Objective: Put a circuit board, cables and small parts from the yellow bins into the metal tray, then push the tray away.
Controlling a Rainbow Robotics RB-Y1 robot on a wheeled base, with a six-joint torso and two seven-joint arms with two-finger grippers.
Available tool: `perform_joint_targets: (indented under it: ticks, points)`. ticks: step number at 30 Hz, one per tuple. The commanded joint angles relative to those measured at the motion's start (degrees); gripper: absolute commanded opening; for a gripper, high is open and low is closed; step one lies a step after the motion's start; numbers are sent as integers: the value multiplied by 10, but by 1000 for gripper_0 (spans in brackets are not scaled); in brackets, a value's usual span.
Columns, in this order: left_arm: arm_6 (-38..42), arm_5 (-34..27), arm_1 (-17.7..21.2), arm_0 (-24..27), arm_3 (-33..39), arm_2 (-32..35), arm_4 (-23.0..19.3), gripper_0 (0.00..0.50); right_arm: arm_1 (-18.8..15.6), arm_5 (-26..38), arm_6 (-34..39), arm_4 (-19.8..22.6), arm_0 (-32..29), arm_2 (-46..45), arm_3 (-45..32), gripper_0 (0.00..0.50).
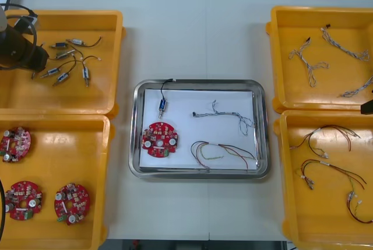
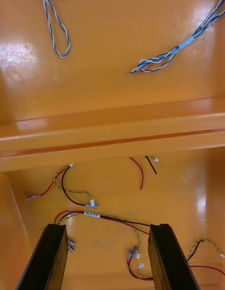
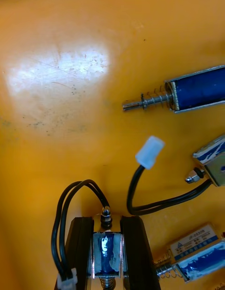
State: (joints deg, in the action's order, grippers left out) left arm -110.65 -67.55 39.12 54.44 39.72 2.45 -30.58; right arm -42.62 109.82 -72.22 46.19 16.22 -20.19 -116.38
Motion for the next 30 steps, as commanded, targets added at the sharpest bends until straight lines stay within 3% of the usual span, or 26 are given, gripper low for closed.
perform_joint_targets:
  ticks: [1,11,22,30]
  points:
    - [-68,-29,-3,1,26,5,-9,0,-25,2,18,7,-8,-20,-23,500]
    - [-58,-113,10,21,57,24,-19,0,-25,2,13,9,-8,-20,-26,500]
    - [29,-280,26,57,141,24,-20,0,-25,2,13,10,-7,-20,-27,500]
    - [48,-346,33,89,146,24,-26,0,-25,2,13,10,-7,-20,-27,500]
